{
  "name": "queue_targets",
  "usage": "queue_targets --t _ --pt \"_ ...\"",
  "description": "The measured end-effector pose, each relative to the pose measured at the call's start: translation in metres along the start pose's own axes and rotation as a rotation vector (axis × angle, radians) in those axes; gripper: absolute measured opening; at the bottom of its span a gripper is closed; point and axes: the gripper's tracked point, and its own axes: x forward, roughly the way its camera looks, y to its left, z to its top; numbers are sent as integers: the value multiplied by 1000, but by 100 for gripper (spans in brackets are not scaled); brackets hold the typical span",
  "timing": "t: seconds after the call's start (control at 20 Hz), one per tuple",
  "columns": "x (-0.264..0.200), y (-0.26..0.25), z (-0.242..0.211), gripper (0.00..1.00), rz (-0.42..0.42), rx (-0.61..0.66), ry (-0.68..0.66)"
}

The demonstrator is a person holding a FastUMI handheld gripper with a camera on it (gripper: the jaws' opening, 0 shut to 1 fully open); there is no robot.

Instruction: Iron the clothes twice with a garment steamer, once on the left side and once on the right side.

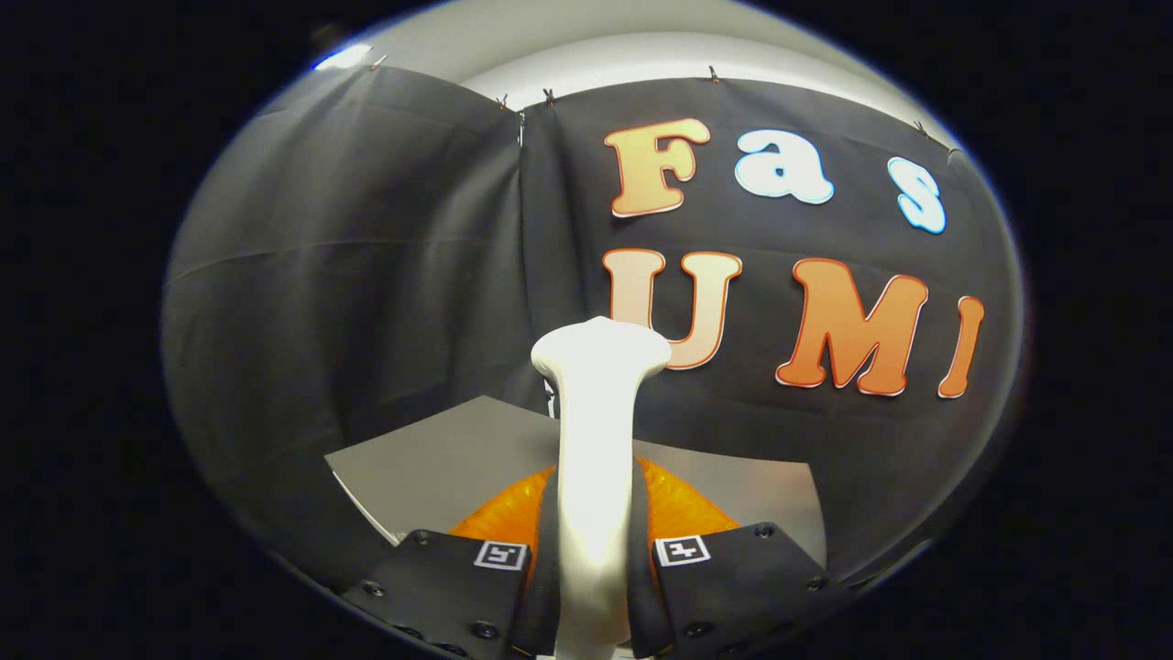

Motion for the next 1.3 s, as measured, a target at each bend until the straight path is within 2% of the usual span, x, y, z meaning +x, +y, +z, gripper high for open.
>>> queue_targets --t 0.35,0.7,1.05,1.3 --pt "-129 -22 38 37 17 27 -172" --pt "-257 -78 59 37 -11 5 -279" --pt "-360 -157 41 37 -156 8 -333" --pt "-403 -208 4 37 -270 17 -320"
